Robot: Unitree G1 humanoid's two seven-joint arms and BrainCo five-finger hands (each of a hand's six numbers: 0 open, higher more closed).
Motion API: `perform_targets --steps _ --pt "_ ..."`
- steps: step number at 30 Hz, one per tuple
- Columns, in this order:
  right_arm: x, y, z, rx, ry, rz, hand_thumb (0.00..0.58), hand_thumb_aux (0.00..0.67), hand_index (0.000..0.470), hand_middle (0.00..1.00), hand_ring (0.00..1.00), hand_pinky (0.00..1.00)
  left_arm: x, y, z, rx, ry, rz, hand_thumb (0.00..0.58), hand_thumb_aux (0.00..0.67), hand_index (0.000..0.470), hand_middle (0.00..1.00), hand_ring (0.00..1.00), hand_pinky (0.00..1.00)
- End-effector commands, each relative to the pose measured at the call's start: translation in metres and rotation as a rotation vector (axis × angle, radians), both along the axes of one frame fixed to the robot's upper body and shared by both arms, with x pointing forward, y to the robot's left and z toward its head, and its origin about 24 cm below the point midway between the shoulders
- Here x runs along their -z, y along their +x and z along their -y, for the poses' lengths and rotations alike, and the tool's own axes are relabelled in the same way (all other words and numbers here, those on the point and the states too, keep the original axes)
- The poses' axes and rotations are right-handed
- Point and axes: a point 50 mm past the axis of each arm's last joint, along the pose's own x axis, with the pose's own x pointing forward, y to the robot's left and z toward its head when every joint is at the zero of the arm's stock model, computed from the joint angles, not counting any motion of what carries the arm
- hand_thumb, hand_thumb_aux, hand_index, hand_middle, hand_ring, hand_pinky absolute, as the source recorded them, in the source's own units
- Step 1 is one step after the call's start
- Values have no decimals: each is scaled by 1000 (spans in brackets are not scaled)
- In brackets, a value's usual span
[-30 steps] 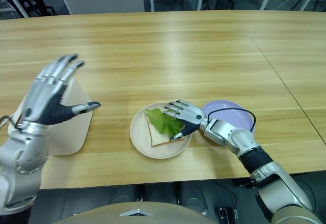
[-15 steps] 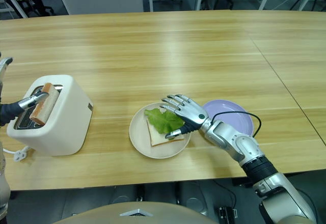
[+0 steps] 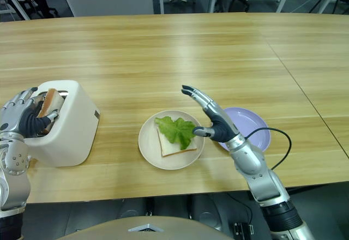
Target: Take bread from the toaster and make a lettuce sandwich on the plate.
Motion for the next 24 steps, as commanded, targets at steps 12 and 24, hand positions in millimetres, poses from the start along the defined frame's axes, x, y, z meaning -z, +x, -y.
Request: perform_targets --steps 12,24 --pt "-1 -4 6 31 -63 43 0 0 0 0 0 0 -75 -8 31 262 -45 546 580 670 460 1000 1000 1000" --pt "1 -19 13 12 -507 421 0 0 0 0 0 0 -84 8 100 706 -430 475 580 670 460 1000 1000 1000"
